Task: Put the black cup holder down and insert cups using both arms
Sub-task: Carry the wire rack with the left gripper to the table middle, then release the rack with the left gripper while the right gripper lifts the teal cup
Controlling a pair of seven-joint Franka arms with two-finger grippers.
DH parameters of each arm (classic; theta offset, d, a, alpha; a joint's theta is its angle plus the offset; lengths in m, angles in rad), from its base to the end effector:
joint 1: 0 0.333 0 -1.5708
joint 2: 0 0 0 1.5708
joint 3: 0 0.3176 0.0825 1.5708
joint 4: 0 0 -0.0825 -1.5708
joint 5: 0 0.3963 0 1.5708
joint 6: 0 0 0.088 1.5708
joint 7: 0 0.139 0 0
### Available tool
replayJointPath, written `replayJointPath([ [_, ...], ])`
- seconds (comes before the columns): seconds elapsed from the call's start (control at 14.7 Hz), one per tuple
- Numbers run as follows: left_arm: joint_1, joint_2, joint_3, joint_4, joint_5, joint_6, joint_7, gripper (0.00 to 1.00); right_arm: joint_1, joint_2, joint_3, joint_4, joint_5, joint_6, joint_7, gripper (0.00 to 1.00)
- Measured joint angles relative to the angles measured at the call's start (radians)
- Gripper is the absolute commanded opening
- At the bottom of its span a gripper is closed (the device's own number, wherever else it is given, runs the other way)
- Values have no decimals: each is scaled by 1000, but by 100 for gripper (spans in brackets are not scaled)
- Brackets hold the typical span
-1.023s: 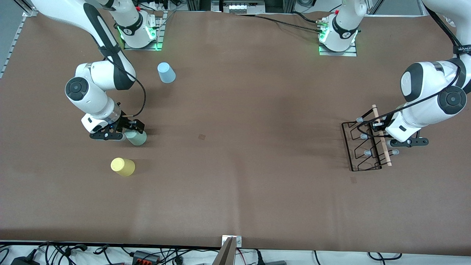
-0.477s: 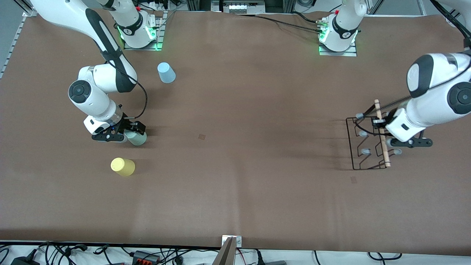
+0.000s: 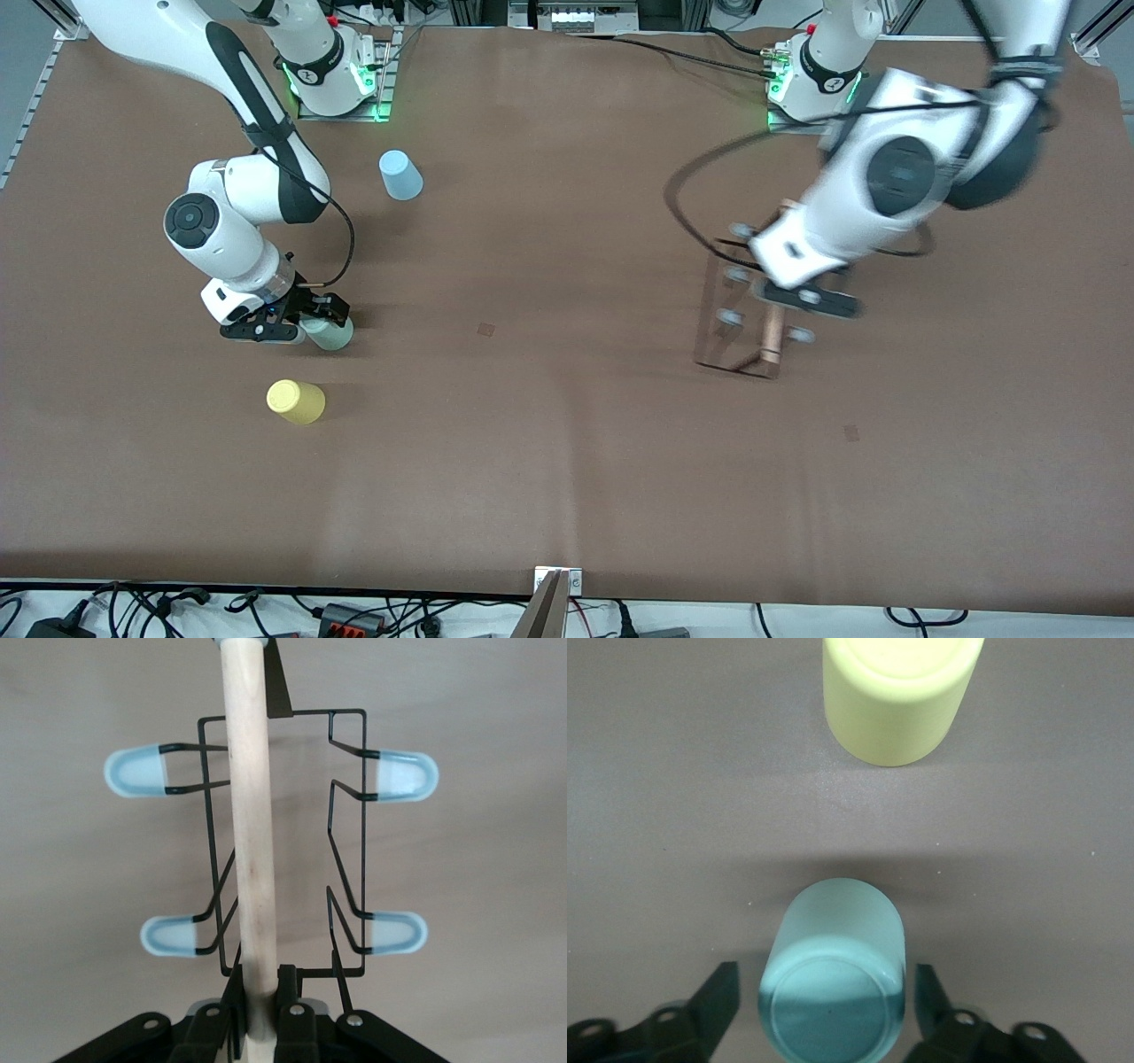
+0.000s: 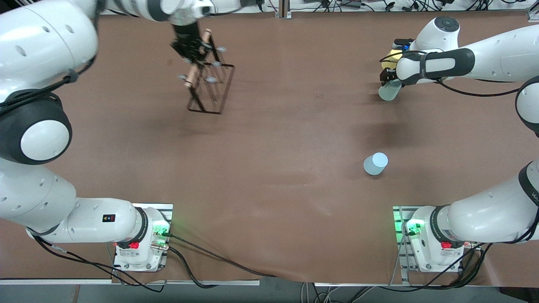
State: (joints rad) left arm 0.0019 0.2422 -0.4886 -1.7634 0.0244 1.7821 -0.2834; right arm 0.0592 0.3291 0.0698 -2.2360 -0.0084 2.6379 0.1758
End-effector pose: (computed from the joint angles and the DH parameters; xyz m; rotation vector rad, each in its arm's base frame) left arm 0.5416 -0.2677 0.3903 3.0960 -0.3258 -0.3352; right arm 0.5590 0.0738 0.1878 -3.1099 0.0687 -0.1090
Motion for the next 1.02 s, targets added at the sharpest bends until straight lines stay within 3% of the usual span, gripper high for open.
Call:
replayJointPath([
  [0.07, -29, 27, -30, 19, -6, 3, -51, 1, 0, -1, 0, 1, 0, 1, 1, 25],
  [0.27, -157, 144, -49, 115, -7, 20, -201, 1, 0, -4, 0, 6, 0, 2, 1, 23],
  [0.48, -257, 239, -49, 166, -6, 145, -324, 1, 5, -41, 1, 20, 0, -27, 1, 23],
  [0.89, -351, 337, -47, 177, 112, 300, -519, 1, 58, -227, 9, 77, 0, -345, 59, 24],
  [0.95, -361, 353, -47, 178, 136, 313, -550, 7, 65, -246, 9, 76, 0, -360, 69, 24],
  [1.02, -365, 355, -48, 187, 146, 314, -564, 22, 68, -255, 11, 76, 1, -365, 77, 24],
])
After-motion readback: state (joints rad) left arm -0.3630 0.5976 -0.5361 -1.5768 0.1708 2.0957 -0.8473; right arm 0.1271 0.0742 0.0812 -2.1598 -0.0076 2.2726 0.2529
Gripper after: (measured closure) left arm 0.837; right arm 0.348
